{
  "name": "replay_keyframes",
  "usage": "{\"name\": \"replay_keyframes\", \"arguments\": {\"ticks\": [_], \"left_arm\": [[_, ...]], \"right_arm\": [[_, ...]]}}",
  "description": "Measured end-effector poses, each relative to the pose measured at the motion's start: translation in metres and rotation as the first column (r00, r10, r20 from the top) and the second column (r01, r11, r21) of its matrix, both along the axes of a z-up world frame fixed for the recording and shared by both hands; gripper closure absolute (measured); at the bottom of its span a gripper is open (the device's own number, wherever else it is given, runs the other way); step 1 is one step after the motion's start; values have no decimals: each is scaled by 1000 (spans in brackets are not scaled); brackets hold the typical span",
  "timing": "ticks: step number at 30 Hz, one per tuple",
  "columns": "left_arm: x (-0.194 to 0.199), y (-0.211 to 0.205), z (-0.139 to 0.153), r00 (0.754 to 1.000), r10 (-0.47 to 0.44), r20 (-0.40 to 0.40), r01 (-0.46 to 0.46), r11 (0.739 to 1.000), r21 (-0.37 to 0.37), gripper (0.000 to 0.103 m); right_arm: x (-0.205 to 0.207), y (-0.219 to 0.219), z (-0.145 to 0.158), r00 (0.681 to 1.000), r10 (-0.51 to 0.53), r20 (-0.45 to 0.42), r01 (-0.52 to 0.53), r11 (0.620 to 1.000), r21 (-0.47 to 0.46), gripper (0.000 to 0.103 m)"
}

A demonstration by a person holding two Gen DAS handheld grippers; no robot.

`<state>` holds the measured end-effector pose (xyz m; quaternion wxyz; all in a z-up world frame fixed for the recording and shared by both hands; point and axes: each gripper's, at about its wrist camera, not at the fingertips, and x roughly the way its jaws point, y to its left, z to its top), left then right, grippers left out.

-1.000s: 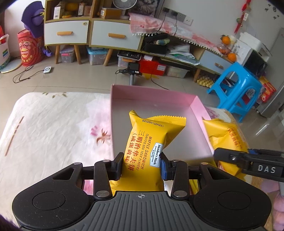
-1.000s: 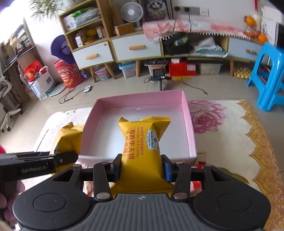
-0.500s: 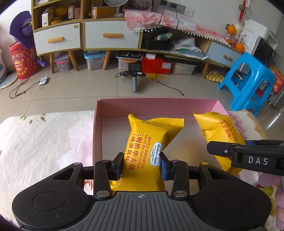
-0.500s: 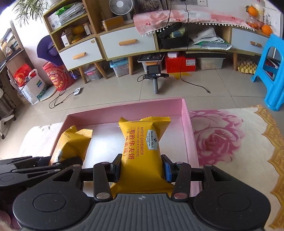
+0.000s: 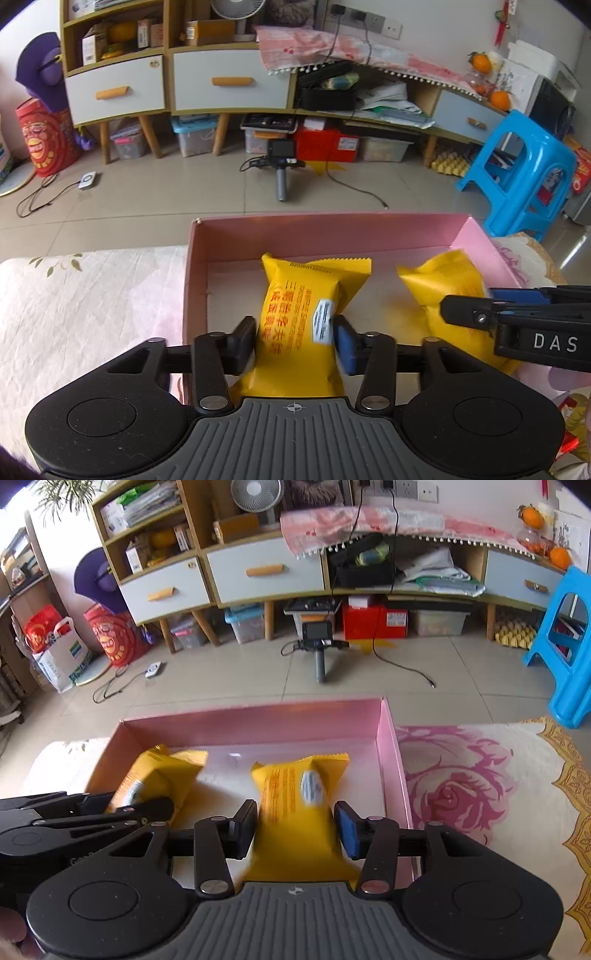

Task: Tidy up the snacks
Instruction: 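Lower both yellow packs into the pink box and open both tools, then move both tools back from the box toward the snack pile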

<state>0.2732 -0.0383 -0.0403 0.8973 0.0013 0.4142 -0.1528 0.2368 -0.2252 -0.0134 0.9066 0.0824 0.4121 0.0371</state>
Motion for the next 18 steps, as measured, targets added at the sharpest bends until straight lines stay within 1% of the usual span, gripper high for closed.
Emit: {"name": "replay_keyframes", "arguments": {"ticks": [1,2,7,13,18], "left_arm": [[-1,1,2,1000,2,6,-2,1000,-2,46],[-1,0,4,1000,3,10,-3,1000,-5,39],[-10,0,15,1000,-6,18,6,1000,-11,23],[-26,5,33,999,-5,37,6,1000,-27,13],[-45,10,49,999,-5,49,6,1000,-30,11]], "right_arm": [[-1,0,1,1000,2,5,-2,1000,4,52],[-2,0,3,1000,2,9,-2,1000,8,49],[-9,2,12,1000,6,14,-7,1000,10,35],[-23,1,29,999,1,33,-1,1000,-6,25],[-40,-3,43,999,-13,32,13,1000,2,22]]}}
